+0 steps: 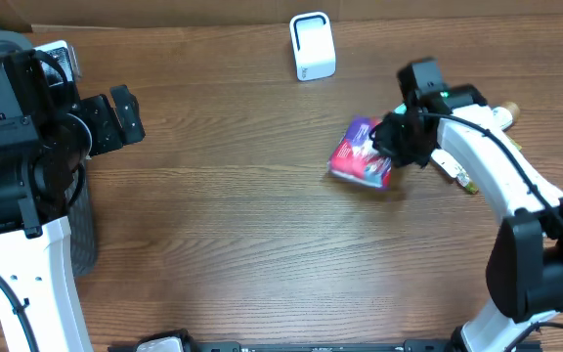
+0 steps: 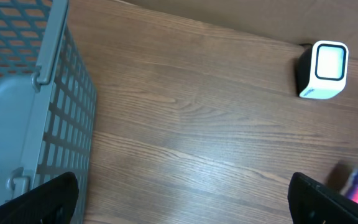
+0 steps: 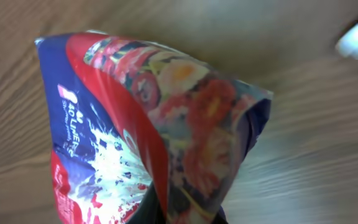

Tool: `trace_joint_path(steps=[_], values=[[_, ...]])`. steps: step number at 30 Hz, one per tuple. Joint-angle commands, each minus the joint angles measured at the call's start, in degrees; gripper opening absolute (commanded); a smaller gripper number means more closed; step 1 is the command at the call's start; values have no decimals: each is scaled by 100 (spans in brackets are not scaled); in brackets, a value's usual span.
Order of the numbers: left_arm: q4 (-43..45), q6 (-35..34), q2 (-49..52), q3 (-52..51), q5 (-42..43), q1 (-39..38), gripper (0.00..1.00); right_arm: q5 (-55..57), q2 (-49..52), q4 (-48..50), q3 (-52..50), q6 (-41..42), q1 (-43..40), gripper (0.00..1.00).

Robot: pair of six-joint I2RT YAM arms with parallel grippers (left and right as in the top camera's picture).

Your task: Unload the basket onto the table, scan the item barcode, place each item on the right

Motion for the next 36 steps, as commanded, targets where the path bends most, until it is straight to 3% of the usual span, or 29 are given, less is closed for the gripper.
trace_joint_path(steps=[1, 6, 13, 22, 30, 33, 35, 36], values=[[7, -11, 11, 76, -33, 20, 99, 2402, -264, -380, 675, -922, 549, 4], [7, -11, 11, 76, -33, 20, 100, 4103, -219, -1099, 837, -1296, 1515, 4], [7, -11, 11, 76, -33, 20, 99, 5193, 492, -1915, 717, -1252, 2227, 4], [7, -11, 11, 76, -33, 20, 99, 5276, 1563, -1985, 717, -1182, 2404, 4], [7, -11, 11, 76, -33, 20, 100, 4876, 1602, -2146, 769, -1099, 2756, 4], [7, -11, 11, 76, -33, 20, 100, 4518, 1602, -2159, 769, -1099, 3010, 22], [7, -11, 11, 76, -33, 20, 100, 4356, 1602, -2153, 772, -1099, 3202, 25], [7, -11, 11, 76, -33, 20, 100, 4291, 1602, -2155, 778, -1102, 3311, 34]])
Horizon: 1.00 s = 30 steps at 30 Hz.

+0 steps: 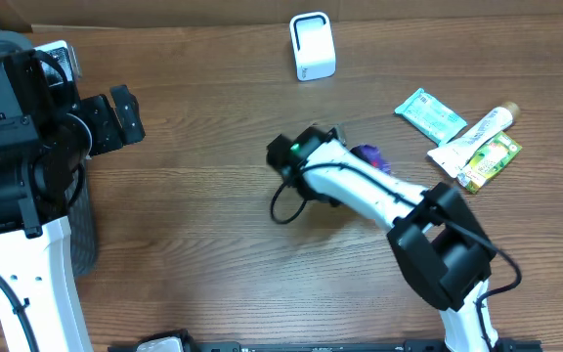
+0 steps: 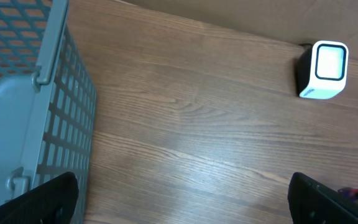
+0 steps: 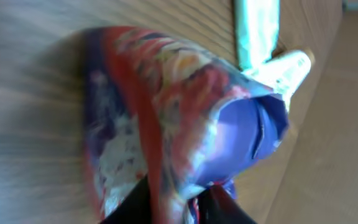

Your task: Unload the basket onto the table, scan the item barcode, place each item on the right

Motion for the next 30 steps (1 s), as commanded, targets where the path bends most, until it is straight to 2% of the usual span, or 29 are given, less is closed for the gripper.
trace_joint_path(steps=[1, 3, 5, 7, 12, 15, 19, 22, 25, 30], values=[[7, -11, 13, 76, -33, 20, 100, -636, 57, 26, 44, 31, 367, 41], [4, -11, 13, 76, -33, 20, 99, -741, 57, 17, 90, 31, 546, 63], [7, -11, 13, 76, -33, 20, 99, -981, 57, 9, 216, 31, 715, 74], [7, -11, 13, 76, -33, 20, 99, -1300, 57, 7, 422, 26, 802, 81], [7, -11, 13, 76, -33, 20, 99, -2745, 57, 120, 1392, -498, 839, 87], [7, -11, 13, 76, -33, 20, 100, -3259, 57, 114, 2109, -660, 750, 100], [7, -11, 13, 76, -33, 20, 100, -3963, 46, -192, 3062, -658, 352, 100], [4, -11, 13, 76, -35, 20, 100, -4739, 46, -608, 3613, -660, -282, 100], [4, -11, 13, 76, -33, 20, 99, -4935, 46, -916, 3672, -660, -955, 100], [7, -11, 13, 76, -33, 20, 100, -5515, 48, -1228, 3335, -1220, -2013, 89]])
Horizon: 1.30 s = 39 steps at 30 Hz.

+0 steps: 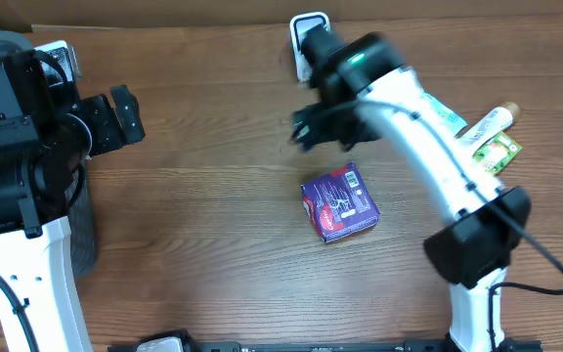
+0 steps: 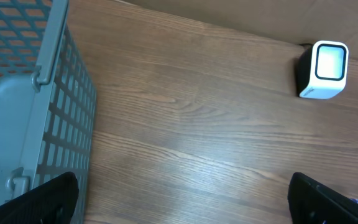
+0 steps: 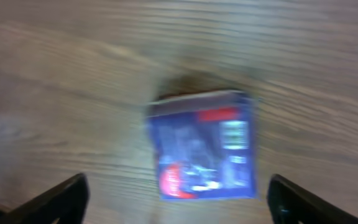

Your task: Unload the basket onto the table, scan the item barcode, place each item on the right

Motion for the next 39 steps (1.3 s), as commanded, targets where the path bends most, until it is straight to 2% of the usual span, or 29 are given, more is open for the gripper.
trace_joint_path(steps=[1, 10, 16, 21, 39], values=[[7, -11, 11, 76, -33, 20, 100, -713, -4, -66, -260, -557, -494, 89], [7, -11, 11, 76, -33, 20, 99, -1672, -4, 46, -1576, -1019, -1526, 84], [7, -11, 11, 76, -33, 20, 99, -1777, -7, 168, -2662, -1211, -1609, 63], [7, -11, 11, 76, -33, 20, 99, -1753, -7, 308, -3106, -1252, -1609, 48], [4, -11, 11, 76, -33, 20, 100, -1751, -7, 898, -3759, -1069, -1239, 49]])
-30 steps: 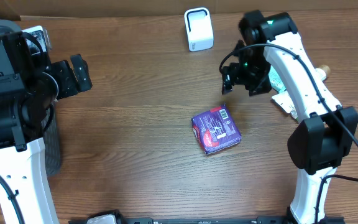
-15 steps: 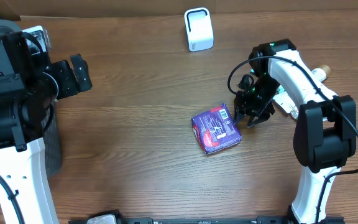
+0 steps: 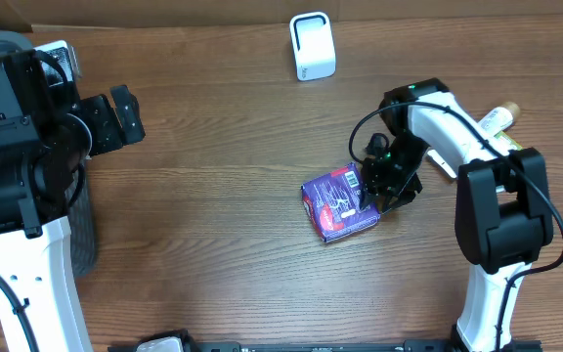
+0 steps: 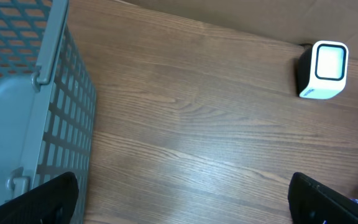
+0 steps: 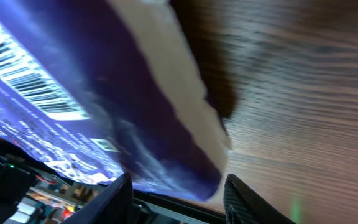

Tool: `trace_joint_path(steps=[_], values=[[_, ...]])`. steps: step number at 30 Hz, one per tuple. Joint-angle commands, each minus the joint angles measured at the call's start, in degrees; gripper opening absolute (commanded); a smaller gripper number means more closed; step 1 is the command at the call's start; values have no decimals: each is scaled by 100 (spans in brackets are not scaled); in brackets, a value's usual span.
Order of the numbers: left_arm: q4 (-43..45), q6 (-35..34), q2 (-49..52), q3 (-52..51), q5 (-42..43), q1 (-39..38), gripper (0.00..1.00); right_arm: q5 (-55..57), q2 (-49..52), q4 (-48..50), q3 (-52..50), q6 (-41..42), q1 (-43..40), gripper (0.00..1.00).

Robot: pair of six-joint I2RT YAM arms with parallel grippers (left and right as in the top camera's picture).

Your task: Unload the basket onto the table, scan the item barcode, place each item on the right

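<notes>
A purple package (image 3: 338, 203) lies flat in the middle of the table with its barcode (image 3: 353, 179) facing up. My right gripper (image 3: 385, 184) is low at the package's right edge. In the right wrist view the package (image 5: 104, 93) fills the gap between the fingers (image 5: 118, 194), which have narrowed onto its end, and the barcode (image 5: 23, 68) shows at upper left. The white scanner (image 3: 312, 46) stands at the back centre, also in the left wrist view (image 4: 322, 70). My left gripper (image 4: 185, 205) hangs open at far left, holding nothing.
A grey mesh basket (image 4: 36, 106) stands at the table's left edge beside the left arm. A tube and other small items (image 3: 501, 115) lie at the right, mostly hidden behind the right arm. A cardboard wall runs along the back edge.
My right gripper was open and high near the scanner. Now it is down at the package's right edge with its fingers narrowed onto it. The package and the left arm have not moved.
My right gripper first held the package, floral side up, at the right of the table. Then it held it over the middle. Then the package lay there barcode side up, with the gripper open near the scanner. Now the gripper is back on its right edge.
</notes>
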Motion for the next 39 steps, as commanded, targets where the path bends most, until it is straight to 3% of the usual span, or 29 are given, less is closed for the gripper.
trace_joint_path(steps=[1, 6, 11, 15, 21, 25, 29, 32, 39], values=[[7, -11, 13, 76, -33, 20, 99, -17, -7, 140, -13, 52, 59, 49], [7, -11, 13, 76, -33, 20, 100, 1062, -7, 658, -13, 935, 57, 54], [7, -11, 13, 76, -33, 20, 100, 1613, -4, 1539, -13, 1027, 59, 57], [7, -11, 13, 76, -33, 20, 100, 1530, -7, 2258, 11, 544, 142, 61], [7, -11, 13, 76, -33, 20, 100, 1502, -7, 2527, 479, -439, 450, 64], [7, -11, 13, 76, -33, 20, 100, 1445, -7, 2457, 1113, -402, 496, 66], [7, -11, 13, 76, -33, 20, 100, 1121, -7, 1751, 2166, 463, 411, 67], [7, -13, 13, 76, -33, 20, 100, 914, -17, 828, 2863, 1690, 260, 67], [7, -11, 13, 76, -33, 20, 100, 793, -138, -39, 2848, 2787, 190, 62]])
